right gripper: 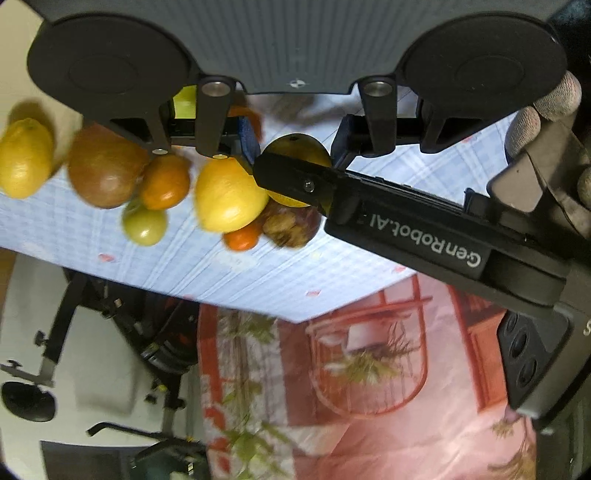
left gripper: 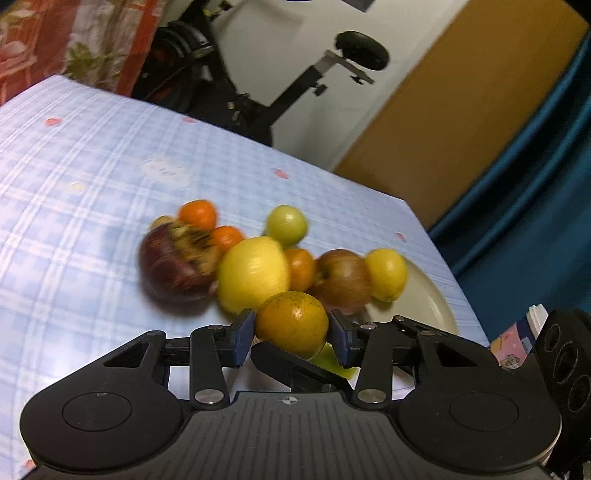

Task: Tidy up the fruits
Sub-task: 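Close the left gripper on the orange and lift it, then lower the orange onto the plate beside the lemon and release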

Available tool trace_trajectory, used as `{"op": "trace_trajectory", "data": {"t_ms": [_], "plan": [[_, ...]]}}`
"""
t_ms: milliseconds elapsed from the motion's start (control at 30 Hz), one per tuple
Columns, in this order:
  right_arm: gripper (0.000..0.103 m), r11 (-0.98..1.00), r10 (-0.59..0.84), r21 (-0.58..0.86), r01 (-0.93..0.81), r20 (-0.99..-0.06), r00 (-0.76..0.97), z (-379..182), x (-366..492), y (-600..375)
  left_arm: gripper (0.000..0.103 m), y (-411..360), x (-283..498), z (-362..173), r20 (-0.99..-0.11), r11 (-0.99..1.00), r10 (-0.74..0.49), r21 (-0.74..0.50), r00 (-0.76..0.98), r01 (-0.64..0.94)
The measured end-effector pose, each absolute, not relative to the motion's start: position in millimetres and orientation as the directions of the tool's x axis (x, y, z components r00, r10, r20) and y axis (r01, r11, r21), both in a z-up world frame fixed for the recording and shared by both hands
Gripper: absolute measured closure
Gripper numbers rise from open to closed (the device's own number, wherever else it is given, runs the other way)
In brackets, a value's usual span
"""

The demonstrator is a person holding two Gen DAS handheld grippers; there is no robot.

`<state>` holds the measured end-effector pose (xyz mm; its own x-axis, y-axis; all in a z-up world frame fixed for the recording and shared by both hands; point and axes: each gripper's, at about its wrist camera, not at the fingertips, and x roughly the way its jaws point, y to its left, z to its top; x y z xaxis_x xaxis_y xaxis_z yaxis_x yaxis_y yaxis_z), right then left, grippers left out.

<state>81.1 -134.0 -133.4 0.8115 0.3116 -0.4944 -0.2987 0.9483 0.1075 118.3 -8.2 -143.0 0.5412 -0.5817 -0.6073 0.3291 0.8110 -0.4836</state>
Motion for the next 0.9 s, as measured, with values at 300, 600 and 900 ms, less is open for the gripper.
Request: {"op": "trace_trajectory", "data": {"t_ms": [300,600,900], "plan": [[0.058,0.968,0.234,0.186,-0.171,-0.41,0.882,-117.3,61.6,-173.6,0.057,-77.2,126.4,-118.0,-0.609,0.806,-0.584,-0.356,0.536,0.473],[0.058,0.959,0.101,0.283,0.022,-0.412,0.905,-118.6,47.2,-232.3,0.055,-144.1,147.6,-125.7,-0.671,0.762,-0.598,-0.306,0.439,0.57],[0.058,0.932,0.037,0.332,0.144,-0.482,0.876,-134.9,54.6,-271.7,0.054,-182.9,168.3,-149.6,-0.736,0.773,-0.534,-0.228,0.415,0.592]]}}
